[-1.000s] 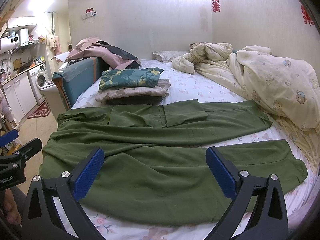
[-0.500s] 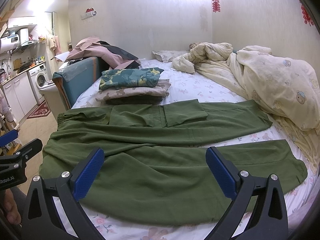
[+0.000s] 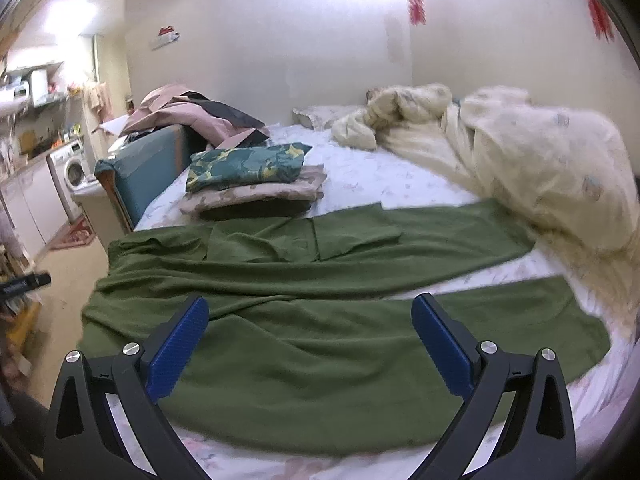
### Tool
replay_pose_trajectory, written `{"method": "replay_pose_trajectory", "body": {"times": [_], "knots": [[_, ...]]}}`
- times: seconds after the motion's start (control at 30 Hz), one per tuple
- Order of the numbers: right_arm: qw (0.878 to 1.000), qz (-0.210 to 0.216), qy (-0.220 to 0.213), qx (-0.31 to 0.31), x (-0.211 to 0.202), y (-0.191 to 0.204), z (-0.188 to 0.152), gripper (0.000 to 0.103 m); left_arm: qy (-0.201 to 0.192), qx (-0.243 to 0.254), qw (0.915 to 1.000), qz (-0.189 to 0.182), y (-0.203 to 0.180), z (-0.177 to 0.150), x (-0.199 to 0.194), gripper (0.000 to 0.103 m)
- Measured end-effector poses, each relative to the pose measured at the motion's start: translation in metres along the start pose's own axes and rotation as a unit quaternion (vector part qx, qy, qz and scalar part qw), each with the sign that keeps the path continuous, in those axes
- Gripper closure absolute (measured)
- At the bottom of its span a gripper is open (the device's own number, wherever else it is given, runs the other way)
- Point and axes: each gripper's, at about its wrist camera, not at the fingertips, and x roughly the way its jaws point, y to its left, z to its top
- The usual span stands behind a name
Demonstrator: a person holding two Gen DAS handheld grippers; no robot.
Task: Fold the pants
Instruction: 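Grasp the waistband with the left tool while the right tool grasps a leg hem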
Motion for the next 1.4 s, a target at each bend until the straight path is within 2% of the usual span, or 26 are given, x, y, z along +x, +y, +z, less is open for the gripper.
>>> {"method": "replay_pose_trajectory", "body": {"times": [0.07,0.13,0.2,0.27,0.3,0.33,0.47,0.53,0.57,0.6,0.63,0.67,0.73,0.8,0.87,0.93,1.03,1.1,1.23,1.33,1.4], "knots": [[1.0,0.006,0.011,0.013,0.005,-0.002,0.001,0.0,0.054,-0.059,0.9968,0.004,0.027,-0.001,0.034,0.0],[1.0,0.0,0.011,0.004,0.009,0.001,0.003,0.0,0.1,-0.118,0.9879,0.005,0.051,-0.011,0.064,0.001],[1.0,-0.006,0.011,-0.013,0.011,0.005,0.002,0.0,0.15,-0.173,0.9735,0.001,0.069,-0.029,0.095,0.001],[1.0,-0.005,0.018,-0.015,0.014,0.006,0.0,0.0,0.191,-0.207,0.9595,-0.007,0.075,-0.048,0.118,0.002],[1.0,-0.004,0.023,-0.013,0.016,0.005,0.0,0.0,0.208,-0.227,0.9512,-0.018,0.077,-0.059,0.132,0.005],[1.0,-0.004,0.025,-0.014,0.017,0.005,-0.001,0.0,0.218,-0.233,0.9474,-0.019,0.075,-0.065,0.14,0.011],[0.999,-0.022,0.017,-0.029,0.016,0.005,-0.001,0.0,0.23,-0.24,0.9419,-0.045,0.072,-0.077,0.168,0.013],[0.999,-0.03,0.017,-0.029,0.016,0.003,-0.002,0.0,0.228,-0.261,0.9354,-0.07,0.074,-0.074,0.173,0.033],[0.999,-0.032,0.019,-0.028,0.016,0.001,-0.003,0.0,0.225,-0.258,0.936,-0.082,0.071,-0.07,0.173,0.055],[0.999,-0.036,0.022,-0.024,0.017,-0.001,-0.003,0.0,0.219,-0.243,0.9409,-0.086,0.066,-0.064,0.171,0.075],[0.999,-0.036,0.024,-0.021,0.017,-0.003,-0.003,0.0,0.213,-0.218,0.9487,-0.085,0.058,-0.057,0.167,0.09],[0.999,-0.036,0.025,-0.017,0.018,-0.004,-0.002,0.0,0.205,-0.199,0.9547,-0.083,0.052,-0.05,0.165,0.097],[0.999,-0.036,0.026,-0.012,0.019,-0.005,-0.001,0.0,0.173,-0.174,0.9668,-0.07,0.047,-0.042,0.149,0.099],[0.999,-0.037,0.024,-0.016,0.018,-0.004,-0.001,0.0,0.169,-0.169,0.97,-0.045,0.048,-0.037,0.136,0.102],[0.999,-0.034,0.023,-0.024,0.018,0.0,-0.002,0.0,0.158,-0.164,0.9725,-0.05,0.044,-0.027,0.115,0.102],[0.999,-0.031,0.026,-0.034,0.018,0.003,-0.004,0.0,0.118,-0.13,0.983,-0.055,0.034,-0.012,0.089,0.103],[0.999,-0.028,0.035,-0.032,0.02,0.0,-0.004,0.0,0.072,-0.068,0.9933,-0.061,0.014,0.007,0.053,0.103],[0.999,-0.028,0.039,-0.02,0.02,-0.005,-0.004,0.0,0.061,-0.047,0.9954,-0.057,0.01,0.014,0.048,0.103],[0.998,-0.04,0.049,-0.002,0.019,-0.019,-0.004,0.0,0.063,-0.069,0.9941,-0.055,0.019,0.015,0.048,0.103],[0.997,-0.031,0.064,0.038,0.015,-0.047,0.0,0.0,0.067,-0.067,0.9943,-0.048,0.018,0.014,0.047,0.103],[0.993,-0.042,0.085,0.075,0.018,-0.077,0.003,0.0,0.069,-0.056,0.9955,-0.033,0.015,0.01,0.05,0.103]]}}
